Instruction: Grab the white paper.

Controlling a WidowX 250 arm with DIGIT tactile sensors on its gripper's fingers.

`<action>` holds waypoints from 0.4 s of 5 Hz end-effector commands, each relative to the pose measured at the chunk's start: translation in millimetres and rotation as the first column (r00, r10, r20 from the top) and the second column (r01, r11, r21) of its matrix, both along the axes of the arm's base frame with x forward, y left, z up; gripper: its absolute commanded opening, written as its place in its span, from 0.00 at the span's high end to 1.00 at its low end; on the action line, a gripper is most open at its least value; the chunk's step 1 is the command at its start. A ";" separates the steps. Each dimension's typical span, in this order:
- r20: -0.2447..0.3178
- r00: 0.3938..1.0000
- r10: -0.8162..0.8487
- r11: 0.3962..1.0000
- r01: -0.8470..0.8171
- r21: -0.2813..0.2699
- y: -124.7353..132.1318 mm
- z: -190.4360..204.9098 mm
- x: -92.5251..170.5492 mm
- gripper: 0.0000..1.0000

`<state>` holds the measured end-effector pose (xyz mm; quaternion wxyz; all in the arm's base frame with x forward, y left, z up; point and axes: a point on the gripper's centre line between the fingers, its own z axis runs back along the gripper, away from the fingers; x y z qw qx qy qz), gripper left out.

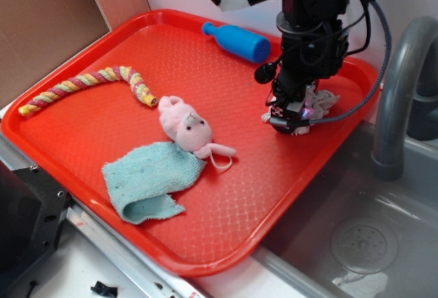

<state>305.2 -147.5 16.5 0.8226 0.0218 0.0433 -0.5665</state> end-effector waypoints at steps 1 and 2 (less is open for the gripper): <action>0.099 0.917 0.386 0.922 -0.385 -0.027 12.9 51.5 -16.1 1.00; 0.149 0.783 0.604 0.797 -0.594 -0.108 35.2 98.7 -32.1 1.00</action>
